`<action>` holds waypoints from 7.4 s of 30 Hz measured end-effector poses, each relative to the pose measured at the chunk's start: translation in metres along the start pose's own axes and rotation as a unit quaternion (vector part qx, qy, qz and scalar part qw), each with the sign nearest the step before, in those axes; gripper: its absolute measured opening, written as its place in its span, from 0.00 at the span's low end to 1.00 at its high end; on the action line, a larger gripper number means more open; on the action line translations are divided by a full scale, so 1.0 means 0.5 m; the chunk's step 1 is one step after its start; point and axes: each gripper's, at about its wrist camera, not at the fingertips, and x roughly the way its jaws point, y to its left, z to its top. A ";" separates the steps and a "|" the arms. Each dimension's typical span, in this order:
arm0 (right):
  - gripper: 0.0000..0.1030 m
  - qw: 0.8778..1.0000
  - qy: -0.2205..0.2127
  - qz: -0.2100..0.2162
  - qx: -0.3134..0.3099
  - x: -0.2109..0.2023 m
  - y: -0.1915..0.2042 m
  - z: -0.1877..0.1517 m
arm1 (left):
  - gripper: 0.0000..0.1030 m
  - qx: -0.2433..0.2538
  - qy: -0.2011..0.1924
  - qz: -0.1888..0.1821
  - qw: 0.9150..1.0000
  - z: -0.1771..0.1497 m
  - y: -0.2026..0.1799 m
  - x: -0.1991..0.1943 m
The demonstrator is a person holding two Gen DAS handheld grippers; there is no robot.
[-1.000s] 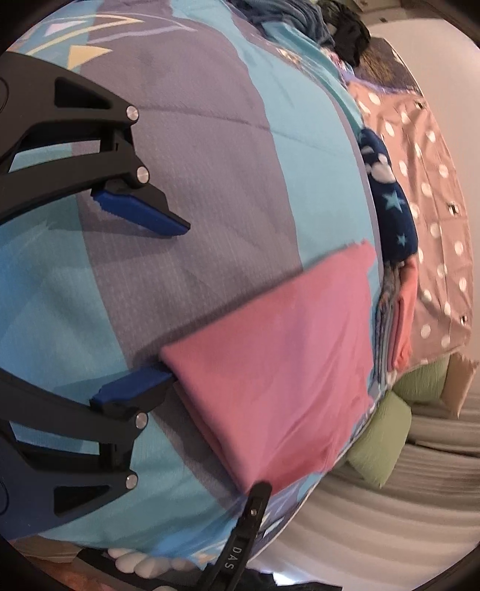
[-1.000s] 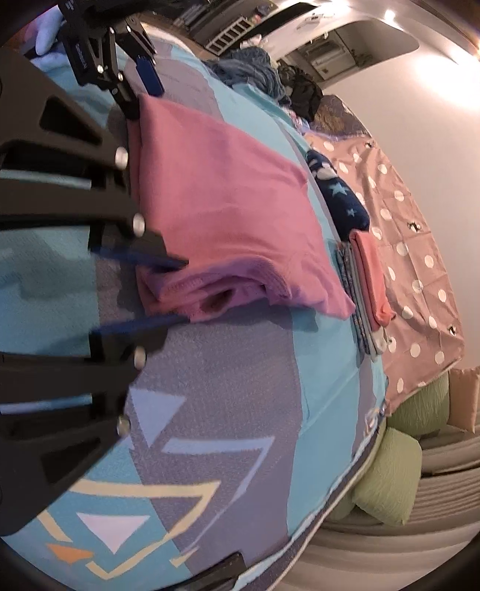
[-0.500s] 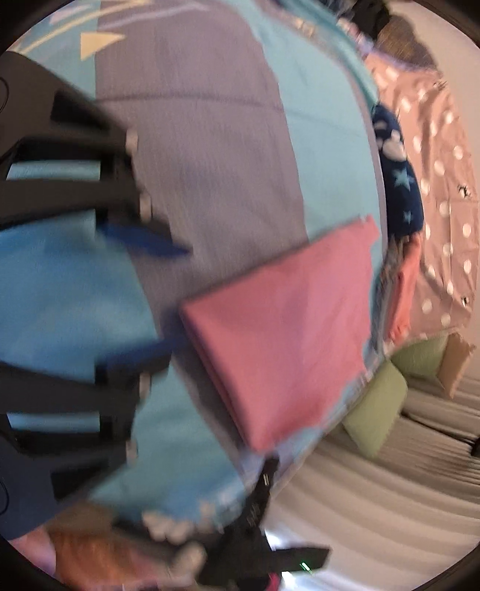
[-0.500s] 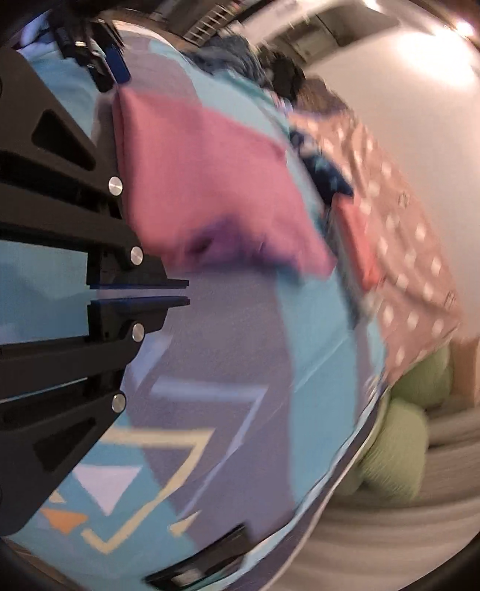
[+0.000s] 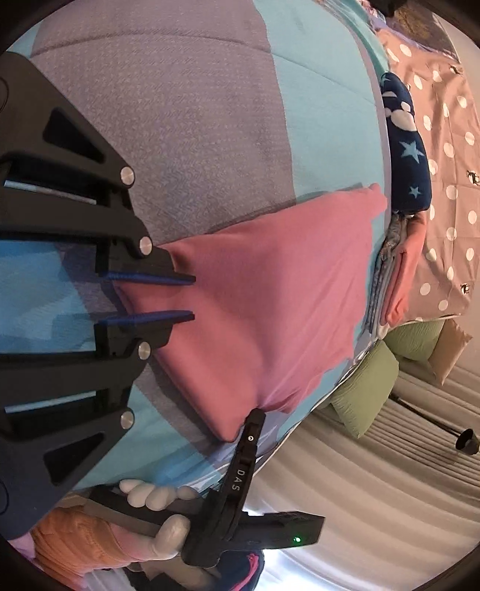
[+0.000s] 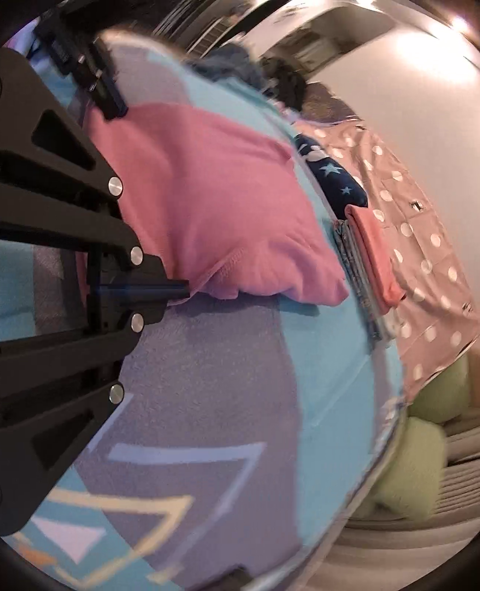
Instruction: Fold small clothes
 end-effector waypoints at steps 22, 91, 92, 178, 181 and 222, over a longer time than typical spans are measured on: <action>0.13 0.998 0.014 0.058 0.006 0.073 -0.002 0.063 | 0.21 -0.006 -0.020 0.018 1.000 0.080 0.033 0.044; 0.16 0.979 -0.117 0.130 -0.104 -0.081 0.038 0.372 | 0.19 0.130 -0.136 0.046 0.981 0.419 -0.090 -0.043; 0.16 0.978 -0.132 0.122 -0.108 -0.098 0.038 0.401 | 0.18 0.139 -0.145 0.046 0.979 0.441 -0.103 -0.053; 0.99 0.978 -0.190 -0.075 -0.034 -0.227 0.129 0.090 | 0.98 0.037 -0.234 0.190 0.953 0.201 -0.124 -0.198; 0.99 0.979 -0.184 -0.078 -0.031 -0.228 0.133 0.084 | 0.98 0.042 -0.234 0.184 0.954 0.189 -0.122 -0.202; 0.99 0.984 -0.156 -0.078 -0.034 -0.210 0.160 0.066 | 0.98 0.048 -0.202 0.160 0.965 0.158 -0.092 -0.189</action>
